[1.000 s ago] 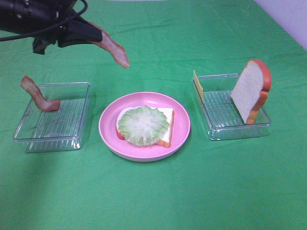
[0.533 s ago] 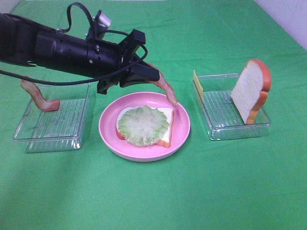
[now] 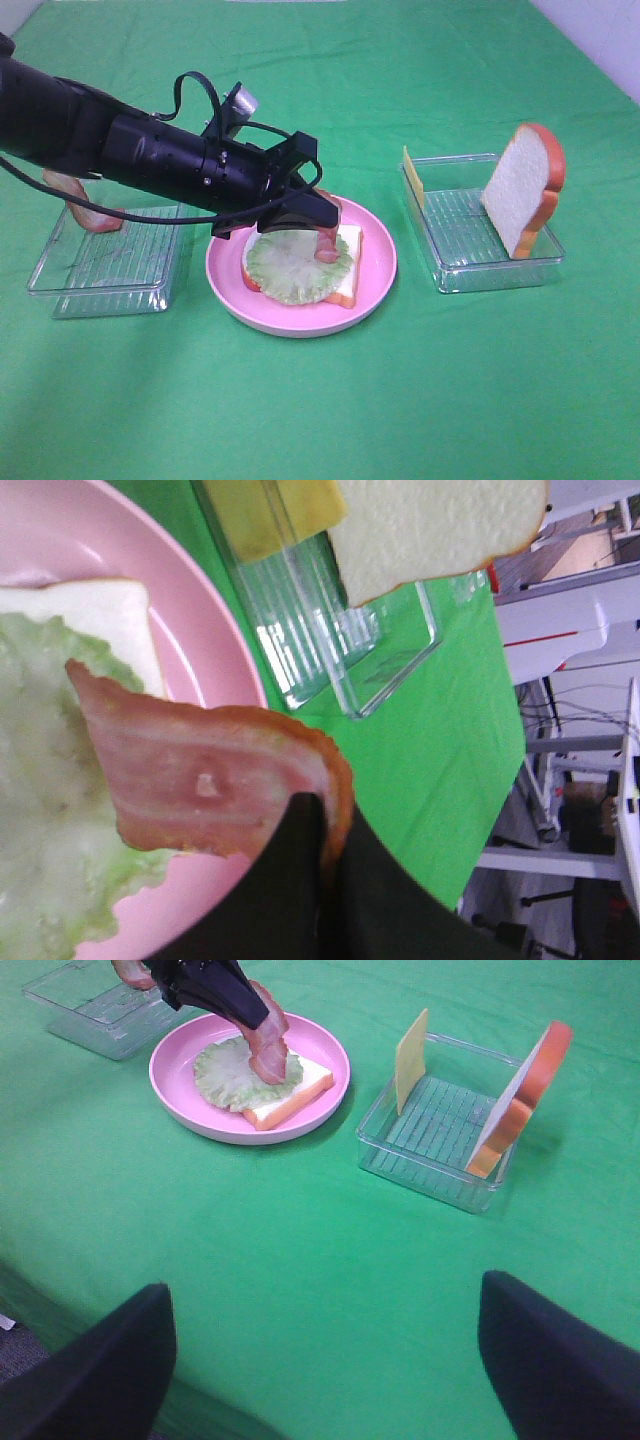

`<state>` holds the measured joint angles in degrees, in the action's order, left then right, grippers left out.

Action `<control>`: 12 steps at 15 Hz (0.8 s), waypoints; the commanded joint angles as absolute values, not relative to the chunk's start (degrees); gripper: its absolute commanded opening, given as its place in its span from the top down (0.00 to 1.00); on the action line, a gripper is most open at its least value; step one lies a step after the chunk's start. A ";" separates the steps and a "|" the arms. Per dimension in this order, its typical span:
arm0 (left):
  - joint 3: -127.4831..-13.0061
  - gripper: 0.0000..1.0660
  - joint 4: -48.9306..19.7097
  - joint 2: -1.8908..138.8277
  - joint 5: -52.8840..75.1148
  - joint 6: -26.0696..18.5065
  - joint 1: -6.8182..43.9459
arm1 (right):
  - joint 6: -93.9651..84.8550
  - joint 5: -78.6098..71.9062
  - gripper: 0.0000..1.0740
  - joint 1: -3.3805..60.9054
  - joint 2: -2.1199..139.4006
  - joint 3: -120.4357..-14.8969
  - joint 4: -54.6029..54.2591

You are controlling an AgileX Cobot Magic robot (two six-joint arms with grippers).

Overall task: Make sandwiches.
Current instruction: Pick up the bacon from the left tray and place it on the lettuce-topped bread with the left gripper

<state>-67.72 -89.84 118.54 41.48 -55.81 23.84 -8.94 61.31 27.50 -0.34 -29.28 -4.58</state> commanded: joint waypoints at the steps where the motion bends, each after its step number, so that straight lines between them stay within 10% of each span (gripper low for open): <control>1: -67.90 1.00 -83.59 118.37 41.25 -53.00 22.00 | -8.77 60.85 0.27 27.62 -1.20 -29.11 -4.18; 7: -67.90 1.00 -74.43 118.37 39.71 -45.03 18.22 | -8.77 60.85 0.27 27.62 -1.20 -29.11 -4.18; 12: -67.90 0.55 -66.46 114.08 35.12 -44.63 18.22 | -8.77 60.85 0.27 27.62 -1.20 -29.11 -4.18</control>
